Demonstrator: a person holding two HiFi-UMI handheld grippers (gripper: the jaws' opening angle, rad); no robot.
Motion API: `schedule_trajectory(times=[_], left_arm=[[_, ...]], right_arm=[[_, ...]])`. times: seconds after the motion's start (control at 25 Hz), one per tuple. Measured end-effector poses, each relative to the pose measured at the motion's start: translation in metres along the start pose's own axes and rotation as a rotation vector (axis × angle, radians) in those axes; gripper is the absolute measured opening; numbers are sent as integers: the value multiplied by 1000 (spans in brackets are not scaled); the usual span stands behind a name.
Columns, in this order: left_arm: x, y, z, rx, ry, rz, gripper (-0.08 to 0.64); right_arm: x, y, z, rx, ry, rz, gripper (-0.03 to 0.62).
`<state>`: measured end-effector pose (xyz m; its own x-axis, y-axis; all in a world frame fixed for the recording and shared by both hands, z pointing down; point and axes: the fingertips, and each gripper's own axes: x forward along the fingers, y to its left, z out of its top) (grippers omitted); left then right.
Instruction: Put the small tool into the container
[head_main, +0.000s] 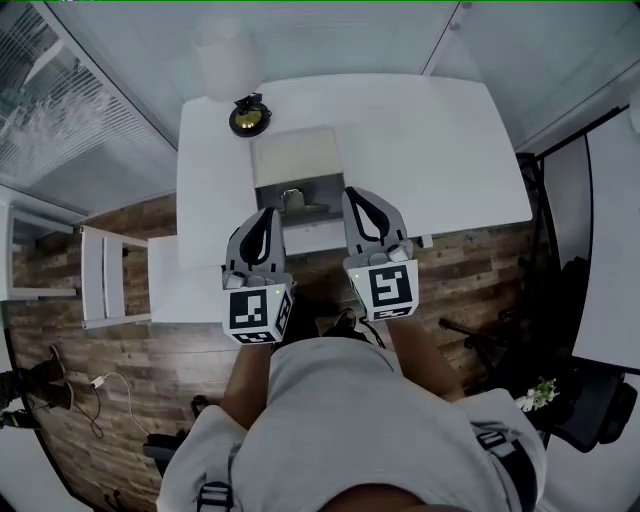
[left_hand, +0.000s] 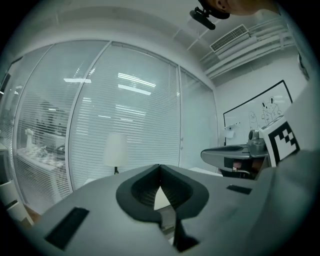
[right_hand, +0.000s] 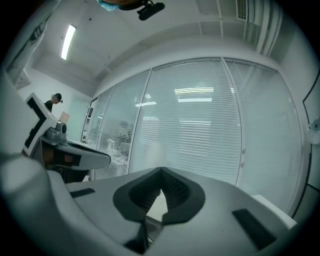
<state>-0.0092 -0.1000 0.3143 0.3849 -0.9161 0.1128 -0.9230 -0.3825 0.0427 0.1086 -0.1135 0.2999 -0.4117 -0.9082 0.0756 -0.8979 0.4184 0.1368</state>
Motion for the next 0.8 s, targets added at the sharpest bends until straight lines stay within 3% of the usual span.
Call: schedule_trajectory(times=[0.28, 0.8], left_arm=[[-7, -9, 15, 20, -16, -15, 21], [-5, 8, 23, 8, -41, 33, 21]], right_arm=[[-11, -2, 16, 8, -23, -4, 25], [-3, -7, 27, -26, -53, 20, 25]])
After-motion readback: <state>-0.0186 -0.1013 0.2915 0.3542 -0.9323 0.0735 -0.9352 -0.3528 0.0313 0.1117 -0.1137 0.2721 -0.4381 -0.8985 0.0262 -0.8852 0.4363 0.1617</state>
